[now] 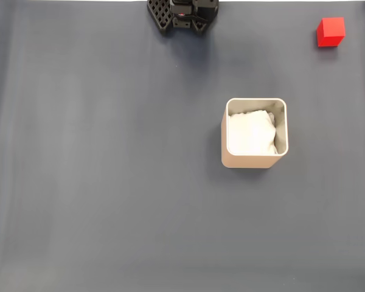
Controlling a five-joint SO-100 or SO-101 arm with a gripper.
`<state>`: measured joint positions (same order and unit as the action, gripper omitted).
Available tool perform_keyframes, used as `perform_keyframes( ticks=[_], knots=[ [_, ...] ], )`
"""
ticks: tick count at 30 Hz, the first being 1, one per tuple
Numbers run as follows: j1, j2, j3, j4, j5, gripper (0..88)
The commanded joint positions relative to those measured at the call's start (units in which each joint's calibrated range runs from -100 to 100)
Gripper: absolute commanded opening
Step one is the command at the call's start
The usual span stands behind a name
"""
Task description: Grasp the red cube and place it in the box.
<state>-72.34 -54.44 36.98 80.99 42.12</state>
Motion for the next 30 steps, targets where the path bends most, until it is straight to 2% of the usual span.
perform_keyframes(
  ticks=[1,12,17,30],
  knots=[
    [-0.04,-1.17,0.03,-3.64,2.25,11.9],
    [5.00,-0.22,2.49,-7.58,7.52,26.5],
    [6.28,-0.13,6.51,-12.75,9.91,28.9],
    [4.65,1.77,13.98,-20.55,10.40,31.9]
  ],
)
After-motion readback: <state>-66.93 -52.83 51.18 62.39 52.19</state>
